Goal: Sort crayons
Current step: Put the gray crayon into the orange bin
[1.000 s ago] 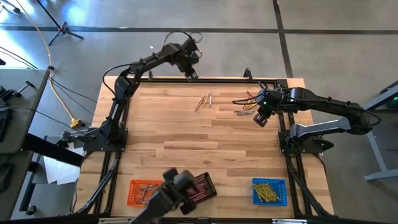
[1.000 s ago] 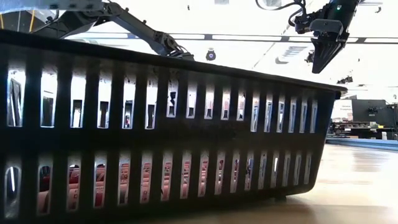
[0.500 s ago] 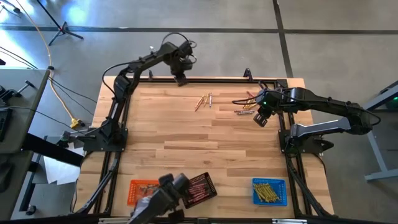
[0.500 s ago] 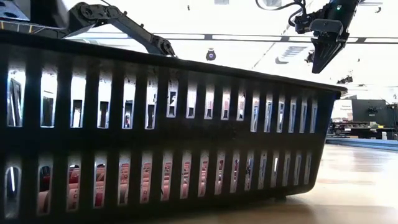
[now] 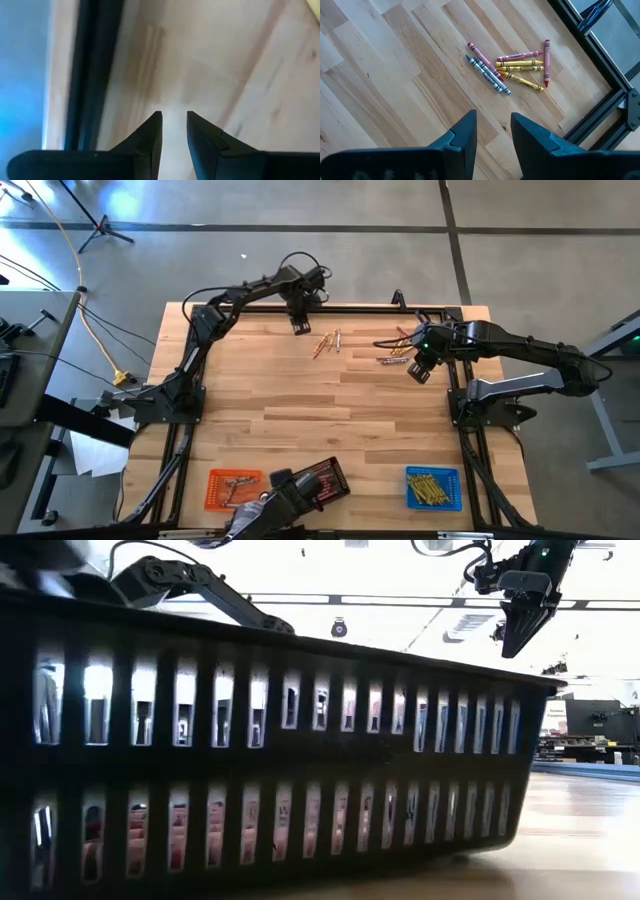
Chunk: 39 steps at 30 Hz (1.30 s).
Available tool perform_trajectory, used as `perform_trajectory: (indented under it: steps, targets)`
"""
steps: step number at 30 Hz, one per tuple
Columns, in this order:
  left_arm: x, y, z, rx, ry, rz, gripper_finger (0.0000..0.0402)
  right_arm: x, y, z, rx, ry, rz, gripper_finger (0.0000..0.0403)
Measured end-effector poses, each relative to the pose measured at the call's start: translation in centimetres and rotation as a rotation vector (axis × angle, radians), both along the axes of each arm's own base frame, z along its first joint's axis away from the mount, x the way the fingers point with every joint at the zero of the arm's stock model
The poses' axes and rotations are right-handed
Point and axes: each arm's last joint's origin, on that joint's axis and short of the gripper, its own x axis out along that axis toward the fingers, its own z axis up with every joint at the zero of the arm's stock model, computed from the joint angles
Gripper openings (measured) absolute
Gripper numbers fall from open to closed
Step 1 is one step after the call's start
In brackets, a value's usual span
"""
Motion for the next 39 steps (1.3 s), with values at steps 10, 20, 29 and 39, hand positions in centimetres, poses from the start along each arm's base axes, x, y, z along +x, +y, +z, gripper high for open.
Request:
perform_trajectory:
  steps: [10, 20, 29, 39]
  targets:
    - [1.6, -0.4, 0.1, -0.014, -0.145, -0.034, 0.0074, 0.0, 0.0, 0.0, 0.000, 0.000, 0.000, 0.0105]
    - [5.3, -2.2, 0.7, -0.011, -0.383, -0.123, 0.0074, 0.0, 0.0, 0.0, 0.000, 0.000, 0.000, 0.0105]
    - [6.3, -2.1, 3.9, 0.142, -0.373, -0.122, 0.0074, 0.0, 0.0, 0.0, 0.000, 0.000, 0.000, 0.0105]
    - [1.7, 2.4, 4.5, -0.156, -0.482, 0.193, 0.0074, 0.0, 0.0, 0.0, 0.000, -0.001, 0.000, 0.0105]
